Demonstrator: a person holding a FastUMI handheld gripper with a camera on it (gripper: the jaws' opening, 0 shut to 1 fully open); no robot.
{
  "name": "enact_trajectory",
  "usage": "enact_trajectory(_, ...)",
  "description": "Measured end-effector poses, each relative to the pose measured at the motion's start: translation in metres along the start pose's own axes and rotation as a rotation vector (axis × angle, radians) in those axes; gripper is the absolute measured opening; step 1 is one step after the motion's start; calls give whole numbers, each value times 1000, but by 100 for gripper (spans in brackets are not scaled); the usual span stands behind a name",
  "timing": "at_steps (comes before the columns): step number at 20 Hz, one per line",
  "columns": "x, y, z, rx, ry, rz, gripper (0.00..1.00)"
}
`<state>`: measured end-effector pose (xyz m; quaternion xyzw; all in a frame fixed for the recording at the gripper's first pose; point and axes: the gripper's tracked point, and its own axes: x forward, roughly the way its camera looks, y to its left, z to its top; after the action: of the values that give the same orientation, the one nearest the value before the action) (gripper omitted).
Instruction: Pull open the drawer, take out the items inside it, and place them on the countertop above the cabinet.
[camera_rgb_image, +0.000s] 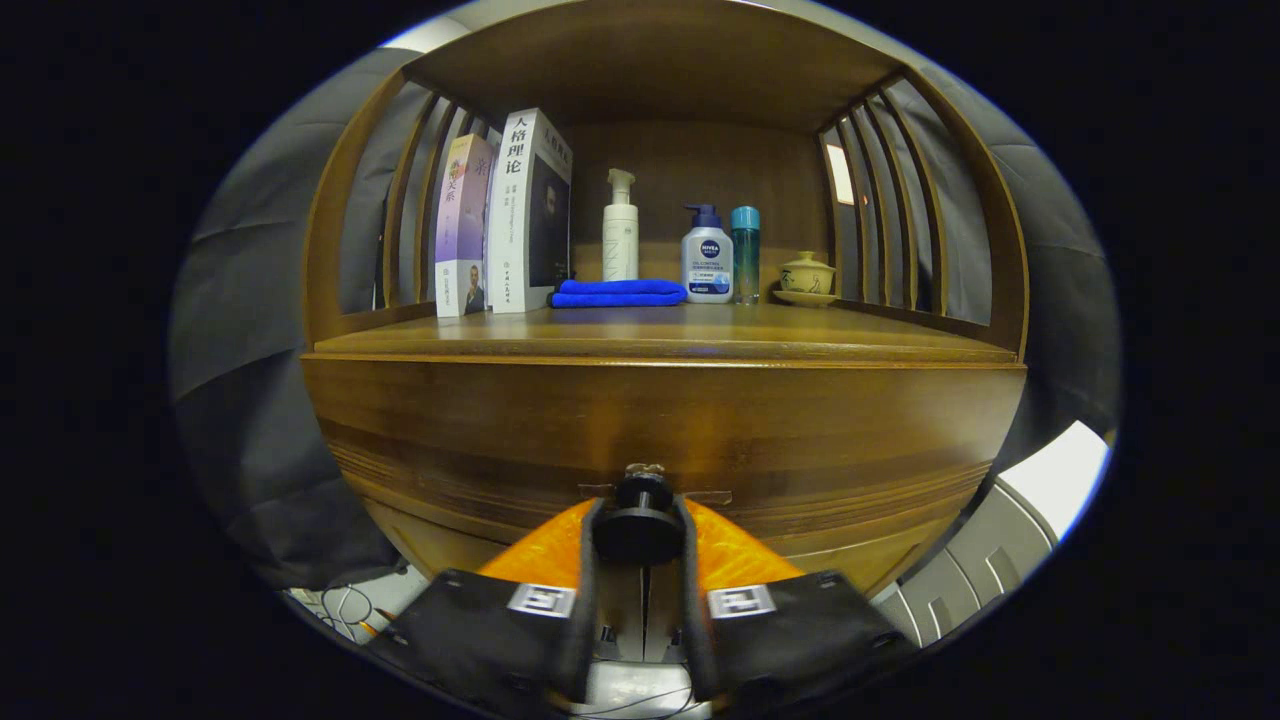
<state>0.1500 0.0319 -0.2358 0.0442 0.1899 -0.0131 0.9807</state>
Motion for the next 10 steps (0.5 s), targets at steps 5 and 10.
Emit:
enact_trajectory(5,-1,0,0,0,14,12,25)
enact_trajectory(10,-22,-2,-6,-29,3,6,25)
